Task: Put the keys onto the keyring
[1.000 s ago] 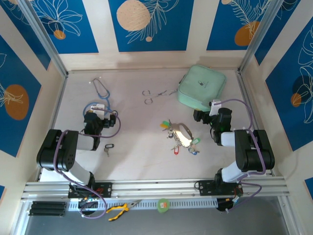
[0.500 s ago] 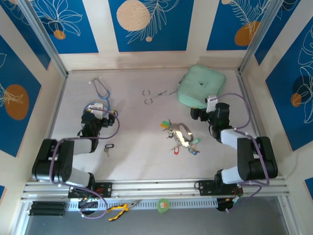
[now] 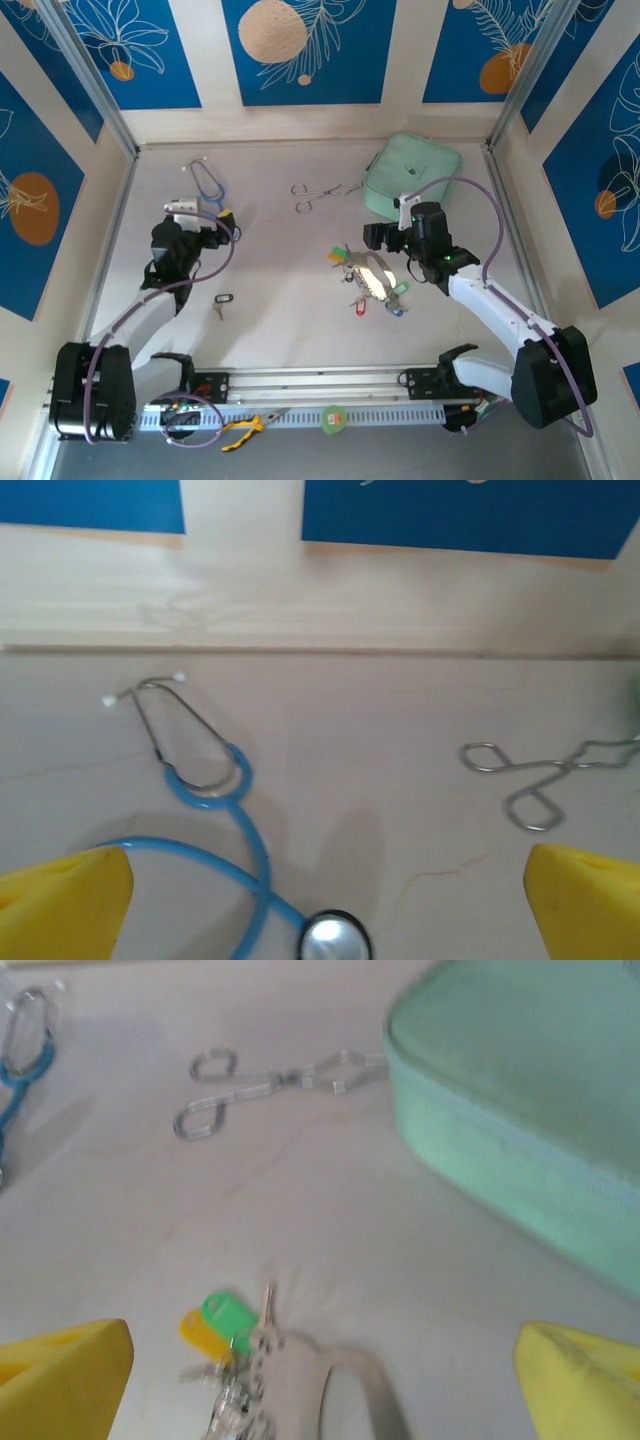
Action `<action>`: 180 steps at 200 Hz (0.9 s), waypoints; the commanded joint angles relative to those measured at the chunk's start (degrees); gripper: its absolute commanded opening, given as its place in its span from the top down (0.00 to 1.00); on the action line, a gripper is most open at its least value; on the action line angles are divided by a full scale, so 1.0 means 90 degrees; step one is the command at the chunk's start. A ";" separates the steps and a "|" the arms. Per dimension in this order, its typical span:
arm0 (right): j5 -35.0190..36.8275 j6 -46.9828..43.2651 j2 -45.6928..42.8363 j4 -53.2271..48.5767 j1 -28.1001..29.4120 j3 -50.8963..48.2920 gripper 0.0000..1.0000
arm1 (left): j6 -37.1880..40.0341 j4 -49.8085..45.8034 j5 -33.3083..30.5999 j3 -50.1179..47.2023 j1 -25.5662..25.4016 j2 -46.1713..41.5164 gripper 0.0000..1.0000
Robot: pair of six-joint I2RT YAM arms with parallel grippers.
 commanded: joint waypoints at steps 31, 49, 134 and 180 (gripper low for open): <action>-0.0041 0.1428 0.0193 -0.2755 0.0432 0.0841 0.14 | -0.1074 -0.0850 0.0199 0.0144 -0.0945 -0.0274 0.00; -0.0177 0.1448 0.0617 -0.3229 0.0617 0.1217 0.19 | -0.1389 -0.0950 -0.0057 0.0197 -0.1506 -0.0167 0.00; -0.0176 0.1740 0.2581 -0.3661 0.1383 0.2125 0.56 | -0.2737 -0.1484 -0.0647 0.0368 -0.3189 0.0631 0.02; -0.0145 0.2148 0.3016 -0.3329 0.1354 0.2032 0.66 | -0.2903 -0.1116 -0.0695 0.0374 -0.3466 0.1150 0.02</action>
